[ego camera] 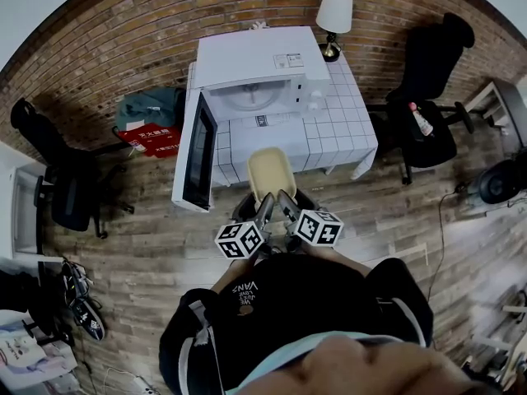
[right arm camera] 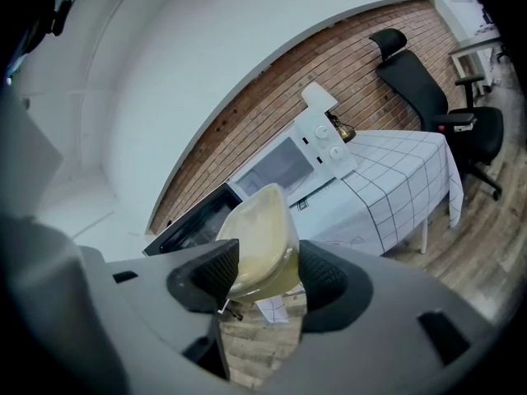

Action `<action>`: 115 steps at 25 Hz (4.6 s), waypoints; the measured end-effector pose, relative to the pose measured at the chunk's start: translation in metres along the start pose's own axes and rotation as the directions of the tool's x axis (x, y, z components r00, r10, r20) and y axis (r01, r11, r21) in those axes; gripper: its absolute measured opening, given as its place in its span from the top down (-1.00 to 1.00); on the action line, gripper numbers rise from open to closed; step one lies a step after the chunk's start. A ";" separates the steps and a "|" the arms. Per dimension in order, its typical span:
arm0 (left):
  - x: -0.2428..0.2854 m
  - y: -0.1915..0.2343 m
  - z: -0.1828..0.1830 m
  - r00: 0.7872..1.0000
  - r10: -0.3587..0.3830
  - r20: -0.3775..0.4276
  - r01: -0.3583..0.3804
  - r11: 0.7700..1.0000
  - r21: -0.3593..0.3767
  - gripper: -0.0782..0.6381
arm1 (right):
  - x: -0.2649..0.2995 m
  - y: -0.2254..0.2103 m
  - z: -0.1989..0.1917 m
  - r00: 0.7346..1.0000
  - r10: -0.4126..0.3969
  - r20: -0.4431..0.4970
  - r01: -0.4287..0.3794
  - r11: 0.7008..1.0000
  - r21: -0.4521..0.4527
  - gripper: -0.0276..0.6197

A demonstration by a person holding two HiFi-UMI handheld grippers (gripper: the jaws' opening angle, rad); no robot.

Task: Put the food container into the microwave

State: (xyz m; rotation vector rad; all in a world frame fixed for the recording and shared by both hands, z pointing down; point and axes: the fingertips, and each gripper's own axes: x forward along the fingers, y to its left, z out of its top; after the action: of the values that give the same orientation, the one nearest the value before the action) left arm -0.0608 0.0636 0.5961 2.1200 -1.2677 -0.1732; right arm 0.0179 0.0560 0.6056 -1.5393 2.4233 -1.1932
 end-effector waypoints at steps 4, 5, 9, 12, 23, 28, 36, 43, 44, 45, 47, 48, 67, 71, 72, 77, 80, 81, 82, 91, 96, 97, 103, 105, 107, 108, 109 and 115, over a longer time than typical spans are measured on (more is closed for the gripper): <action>0.001 0.007 0.003 1.000 -0.001 -0.004 0.001 1.000 -0.005 0.15 | 0.007 0.003 0.000 1.000 -0.006 -0.002 0.006 1.000 0.000 0.24; 0.002 0.008 0.004 1.000 0.000 -0.004 0.000 1.000 -0.006 0.15 | 0.009 0.003 0.000 1.000 -0.006 -0.004 0.006 1.000 -0.001 0.24; 0.010 0.014 0.012 1.000 0.005 0.008 -0.005 1.000 -0.003 0.15 | 0.020 0.003 0.005 1.000 0.004 -0.009 -0.004 1.000 -0.007 0.24; 0.016 0.016 0.016 1.000 0.016 0.015 -0.016 1.000 0.001 0.15 | 0.028 0.002 0.011 1.000 0.011 -0.014 -0.012 1.000 -0.014 0.24; 0.054 0.025 0.035 0.999 0.044 0.024 -0.044 0.999 -0.007 0.15 | 0.061 -0.011 0.041 0.998 0.033 -0.044 -0.034 0.999 -0.018 0.24; 0.076 0.029 0.041 0.998 0.062 0.029 -0.062 0.998 -0.013 0.16 | 0.077 -0.022 0.056 0.997 0.042 -0.061 -0.043 0.999 -0.018 0.24; 0.113 0.036 0.054 0.993 0.104 0.049 -0.102 0.994 -0.027 0.15 | 0.107 -0.038 0.082 0.993 0.070 -0.097 -0.073 0.997 -0.025 0.24; 0.143 0.042 0.062 0.986 0.153 0.071 -0.150 0.987 -0.048 0.15 | 0.133 -0.054 0.102 0.984 0.106 -0.143 -0.112 0.993 -0.033 0.24; 0.147 0.043 0.063 0.984 0.161 0.074 -0.157 0.986 -0.054 0.15 | 0.136 -0.056 0.105 0.983 0.110 -0.149 -0.116 0.993 -0.036 0.24; 0.151 0.043 0.064 0.983 0.168 0.077 -0.164 0.985 -0.060 0.15 | 0.139 -0.058 0.108 0.981 0.113 -0.156 -0.121 0.992 -0.038 0.24; 0.159 0.045 0.065 0.979 0.184 0.084 -0.178 0.982 -0.069 0.16 | 0.146 -0.063 0.113 0.978 0.122 -0.171 -0.130 0.991 -0.041 0.24; 0.164 0.046 0.066 0.978 0.191 0.088 -0.185 0.980 -0.073 0.15 | 0.150 -0.065 0.116 0.976 0.127 -0.178 -0.136 0.990 -0.043 0.24; 0.197 0.079 0.083 0.971 0.225 0.081 -0.217 0.971 -0.100 0.15 | 0.200 -0.071 0.128 0.965 0.138 -0.223 -0.151 0.988 -0.042 0.24; 0.203 0.088 0.095 0.980 0.193 0.054 -0.188 0.979 -0.082 0.15 | 0.211 -0.066 0.132 0.973 0.116 -0.199 -0.124 0.992 -0.030 0.24; 0.205 0.091 0.098 0.981 0.186 0.049 -0.181 0.980 -0.080 0.16 | 0.213 -0.065 0.132 0.975 0.109 -0.195 -0.117 0.993 -0.026 0.24; 0.212 0.104 0.109 0.988 0.155 0.024 -0.153 0.985 -0.073 0.16 | 0.227 -0.063 0.133 0.982 0.074 -0.172 -0.077 0.997 -0.012 0.24; 0.216 0.113 0.112 0.991 0.136 0.004 -0.135 0.988 -0.072 0.16 | 0.234 -0.061 0.132 0.985 0.055 -0.161 -0.056 0.998 0.002 0.24; 0.218 0.115 0.112 0.992 0.129 -0.003 -0.129 0.989 -0.072 0.15 | 0.236 -0.061 0.131 0.986 0.048 -0.159 -0.048 0.999 0.005 0.24; 0.219 0.117 0.113 0.992 0.123 -0.009 -0.124 0.990 -0.072 0.15 | 0.238 -0.061 0.131 0.987 0.041 -0.156 -0.040 0.999 0.008 0.24; 0.234 0.133 0.117 0.995 0.092 -0.050 -0.096 0.992 -0.081 0.15 | 0.256 -0.066 0.132 0.991 -0.006 -0.134 0.012 0.999 0.041 0.24; 0.244 0.140 0.119 0.994 0.084 -0.066 -0.089 0.993 -0.078 0.15 | 0.266 -0.070 0.134 0.991 -0.016 -0.131 0.022 0.999 0.047 0.24; 0.246 0.142 0.120 0.994 0.084 -0.067 -0.089 0.993 -0.080 0.15 | 0.268 -0.070 0.135 0.991 -0.018 -0.131 0.024 0.999 0.047 0.24; 0.255 0.150 0.125 0.994 0.087 -0.069 -0.092 0.993 -0.080 0.15 | 0.282 -0.070 0.140 0.990 -0.014 -0.138 0.018 0.999 0.031 0.24; 0.258 0.152 0.126 0.994 0.083 -0.069 -0.088 0.993 -0.083 0.15 | 0.286 -0.071 0.140 0.990 -0.014 -0.140 0.019 0.999 0.033 0.24; 0.260 0.154 0.126 0.994 0.083 -0.072 -0.088 0.992 -0.084 0.15 | 0.290 -0.072 0.140 0.990 -0.016 -0.140 0.022 0.999 0.038 0.24; 0.261 0.155 0.127 0.994 0.084 -0.074 -0.090 0.993 -0.083 0.15 | 0.292 -0.072 0.141 0.990 -0.017 -0.140 0.022 0.999 0.040 0.24; 0.261 0.156 0.127 0.994 0.084 -0.077 -0.090 0.993 -0.080 0.15 | 0.293 -0.072 0.141 0.990 -0.017 -0.141 0.023 0.999 0.041 0.24; 0.270 0.163 0.133 0.994 0.078 -0.074 -0.083 0.994 -0.076 0.15 | 0.304 -0.075 0.144 0.989 -0.017 -0.145 0.025 0.998 0.051 0.24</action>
State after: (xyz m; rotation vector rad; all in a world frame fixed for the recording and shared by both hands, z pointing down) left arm -0.0960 -0.2731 0.6459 1.9873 -1.2815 -0.1097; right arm -0.0218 -0.2817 0.6577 -1.5180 2.4457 -1.4067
